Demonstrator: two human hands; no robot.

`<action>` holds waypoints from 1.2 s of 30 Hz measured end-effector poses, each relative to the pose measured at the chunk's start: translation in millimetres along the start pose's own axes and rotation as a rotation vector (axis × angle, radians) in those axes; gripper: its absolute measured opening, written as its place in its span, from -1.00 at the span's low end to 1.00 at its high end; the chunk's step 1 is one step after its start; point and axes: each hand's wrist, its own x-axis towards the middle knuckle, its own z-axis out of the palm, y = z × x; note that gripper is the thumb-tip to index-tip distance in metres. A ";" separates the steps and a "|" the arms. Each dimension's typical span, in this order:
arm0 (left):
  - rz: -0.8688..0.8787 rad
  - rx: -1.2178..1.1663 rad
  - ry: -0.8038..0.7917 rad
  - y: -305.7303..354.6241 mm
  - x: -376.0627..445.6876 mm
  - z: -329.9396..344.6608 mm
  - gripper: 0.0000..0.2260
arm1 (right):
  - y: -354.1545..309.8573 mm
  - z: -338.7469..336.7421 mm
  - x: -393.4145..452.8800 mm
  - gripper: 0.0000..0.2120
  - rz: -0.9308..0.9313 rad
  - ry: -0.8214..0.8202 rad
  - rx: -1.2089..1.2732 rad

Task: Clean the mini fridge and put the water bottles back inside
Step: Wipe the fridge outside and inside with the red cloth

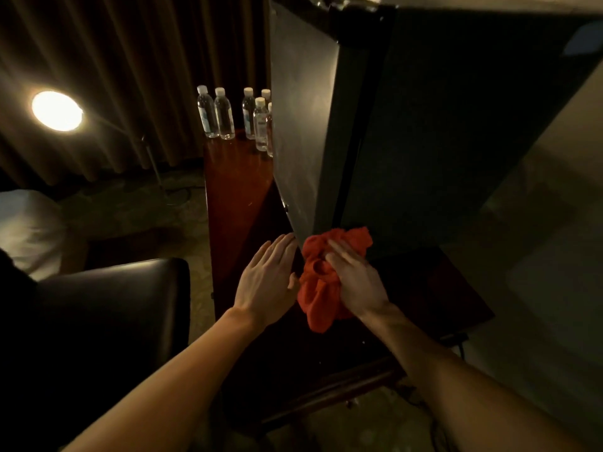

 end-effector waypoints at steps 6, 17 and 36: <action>0.002 -0.012 0.190 16.6 38.8 -70.4 -0.45 | -32.9 -122.7 27.5 -0.54 -0.128 0.456 0.046; 0.059 0.032 0.284 16.0 68.3 -155.1 -0.46 | -80.0 -209.2 75.5 -0.43 -0.228 0.744 0.004; 0.132 0.061 0.049 -9.7 37.5 -62.3 -0.38 | -28.6 16.7 0.0 -0.61 0.176 -0.059 0.020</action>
